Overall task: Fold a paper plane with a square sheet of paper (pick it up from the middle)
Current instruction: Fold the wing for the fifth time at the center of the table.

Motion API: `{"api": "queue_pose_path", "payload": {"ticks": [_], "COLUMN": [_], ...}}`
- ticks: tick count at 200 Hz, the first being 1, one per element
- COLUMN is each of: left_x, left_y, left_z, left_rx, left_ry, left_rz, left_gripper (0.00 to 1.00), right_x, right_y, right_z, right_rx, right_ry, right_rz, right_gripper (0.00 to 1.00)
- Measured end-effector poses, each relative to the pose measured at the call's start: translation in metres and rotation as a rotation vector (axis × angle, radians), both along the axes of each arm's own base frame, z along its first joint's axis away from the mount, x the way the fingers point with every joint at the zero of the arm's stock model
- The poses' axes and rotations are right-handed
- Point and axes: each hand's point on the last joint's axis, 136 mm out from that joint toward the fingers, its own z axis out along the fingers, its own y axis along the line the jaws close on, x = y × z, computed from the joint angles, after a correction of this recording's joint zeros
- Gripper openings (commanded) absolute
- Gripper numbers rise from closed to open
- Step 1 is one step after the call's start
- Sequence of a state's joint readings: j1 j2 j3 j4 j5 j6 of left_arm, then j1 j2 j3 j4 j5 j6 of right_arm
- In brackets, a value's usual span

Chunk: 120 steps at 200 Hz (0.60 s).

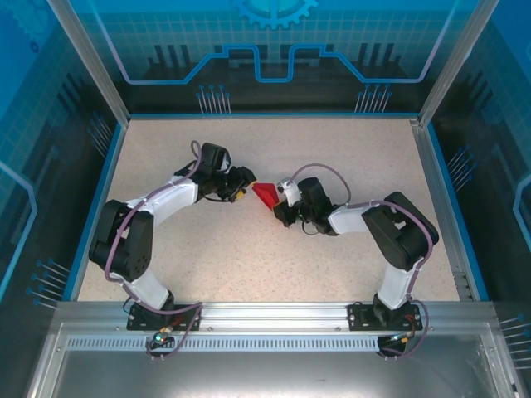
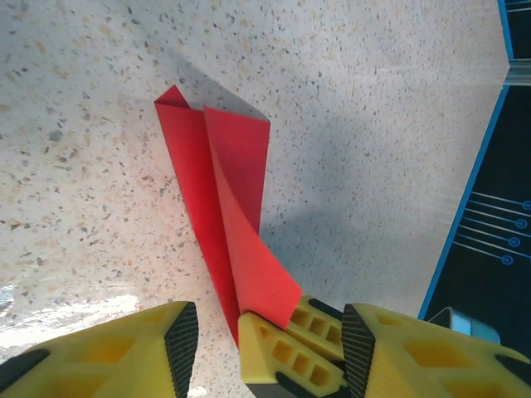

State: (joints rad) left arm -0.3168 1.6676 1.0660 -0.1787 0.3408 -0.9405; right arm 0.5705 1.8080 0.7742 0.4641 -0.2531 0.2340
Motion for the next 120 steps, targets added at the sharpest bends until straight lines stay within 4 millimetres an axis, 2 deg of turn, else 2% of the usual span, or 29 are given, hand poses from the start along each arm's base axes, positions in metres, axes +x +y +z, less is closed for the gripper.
{"api": "queue_pose_path", "payload": {"ticks": [21, 46, 87, 120], "left_x": [-0.003, -0.005, -0.001, -0.002], "left_y": [0.0, -0.004, -0.024, -0.035], "left_z": [-0.007, -0.013, -0.013, -0.025], "left_rx": [-0.008, -0.032, -0.074, -0.094], "left_ry": [-0.005, -0.013, -0.071, -0.077], "left_rz": [-0.003, -0.022, -0.081, -0.115], "left_gripper": [0.52, 0.49, 0.38, 0.34], "right_x": [0.004, 0.007, 0.003, 0.005], "right_y": [0.001, 0.001, 0.005, 0.003], "right_z": [0.005, 0.0, -0.014, -0.017], "right_rx": [0.067, 0.116, 0.154, 0.191], "right_ry": [0.058, 0.131, 0.239, 0.304], "right_rz": [-0.007, -0.015, -0.016, -0.037], "right_gripper": [0.11, 0.11, 0.11, 0.1]}}
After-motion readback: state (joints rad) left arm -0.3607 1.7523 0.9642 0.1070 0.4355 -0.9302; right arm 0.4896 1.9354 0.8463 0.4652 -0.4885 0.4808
